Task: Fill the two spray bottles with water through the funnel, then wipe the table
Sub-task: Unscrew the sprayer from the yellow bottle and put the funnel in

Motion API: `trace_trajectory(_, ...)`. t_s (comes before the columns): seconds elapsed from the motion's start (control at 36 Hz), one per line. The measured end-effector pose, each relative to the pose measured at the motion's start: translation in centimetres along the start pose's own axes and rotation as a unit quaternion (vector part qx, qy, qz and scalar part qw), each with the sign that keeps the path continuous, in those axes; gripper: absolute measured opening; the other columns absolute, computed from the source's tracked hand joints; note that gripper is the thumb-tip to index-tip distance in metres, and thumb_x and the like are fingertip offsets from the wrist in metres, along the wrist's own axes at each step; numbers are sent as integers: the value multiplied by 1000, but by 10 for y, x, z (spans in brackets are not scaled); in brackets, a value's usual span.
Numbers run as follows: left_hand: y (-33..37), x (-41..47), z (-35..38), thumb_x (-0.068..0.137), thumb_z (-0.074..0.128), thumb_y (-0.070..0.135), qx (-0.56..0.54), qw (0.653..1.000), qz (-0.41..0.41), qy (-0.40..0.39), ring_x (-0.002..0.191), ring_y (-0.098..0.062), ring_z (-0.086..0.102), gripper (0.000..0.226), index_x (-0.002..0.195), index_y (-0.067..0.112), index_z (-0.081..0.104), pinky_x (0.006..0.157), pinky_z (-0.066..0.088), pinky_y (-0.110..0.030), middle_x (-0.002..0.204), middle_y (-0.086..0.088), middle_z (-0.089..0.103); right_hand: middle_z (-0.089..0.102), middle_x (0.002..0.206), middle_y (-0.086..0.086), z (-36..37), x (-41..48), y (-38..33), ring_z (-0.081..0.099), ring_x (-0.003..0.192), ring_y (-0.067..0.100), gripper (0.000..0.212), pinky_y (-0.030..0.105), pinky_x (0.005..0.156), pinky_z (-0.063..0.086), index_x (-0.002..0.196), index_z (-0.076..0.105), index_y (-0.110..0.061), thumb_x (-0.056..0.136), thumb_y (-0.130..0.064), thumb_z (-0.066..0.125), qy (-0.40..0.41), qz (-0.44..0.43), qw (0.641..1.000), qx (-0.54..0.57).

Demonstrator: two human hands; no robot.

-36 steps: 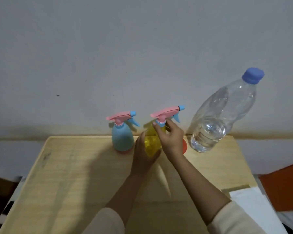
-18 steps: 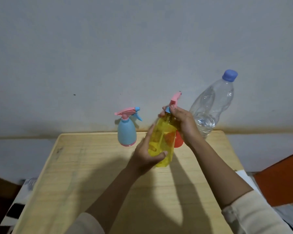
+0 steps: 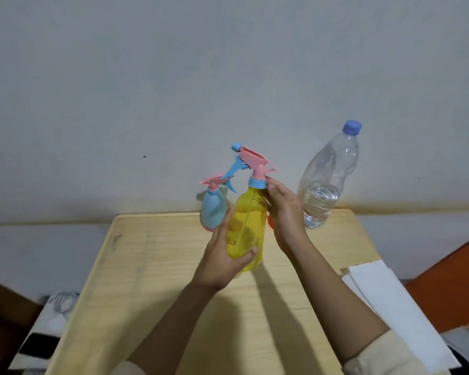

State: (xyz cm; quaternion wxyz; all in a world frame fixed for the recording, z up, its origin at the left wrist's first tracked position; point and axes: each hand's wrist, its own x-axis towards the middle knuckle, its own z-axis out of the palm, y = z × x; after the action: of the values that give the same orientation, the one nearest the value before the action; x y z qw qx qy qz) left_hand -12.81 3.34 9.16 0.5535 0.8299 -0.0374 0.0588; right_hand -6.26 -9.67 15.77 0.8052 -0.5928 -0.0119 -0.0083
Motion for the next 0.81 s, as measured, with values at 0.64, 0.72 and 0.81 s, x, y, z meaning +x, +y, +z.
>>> trace_trajectory(0.64, 3, -39, -23, 79, 72, 36, 1, 1000, 11, -11, 135, 6, 26, 90, 144, 53, 12, 103, 31, -19, 149, 24, 24, 68, 85, -2, 37, -50, 6, 64, 74, -2, 17, 14, 67, 47, 97, 60, -10, 83, -13, 70, 61, -52, 997, -23)
trace_trajectory(0.72, 3, -42, -27, 73, 70, 45, -12, 1000, 5, -4, 136, 0, 32, 91, 143, 54, 13, 108, 36, -29, 149, 18, 30, 68, 83, -5, 41, -53, 3, 62, 73, -3, 15, 15, 68, 48, 100, 65, -8, 87, -17, 65, 22, -52, 998, -30)
trace_trajectory(0.81, 0, -45, -35, 69, 68, 53, -16, 1000, -4, -13, 132, -10, 41, 90, 141, 58, 13, 107, 41, -42, 145, 10, 39, 67, 87, -6, 43, -54, -5, 63, 74, -6, 19, 10, 65, 48, 104, 65, -7, 90, -19, 60, 3, -62, 998, -24)
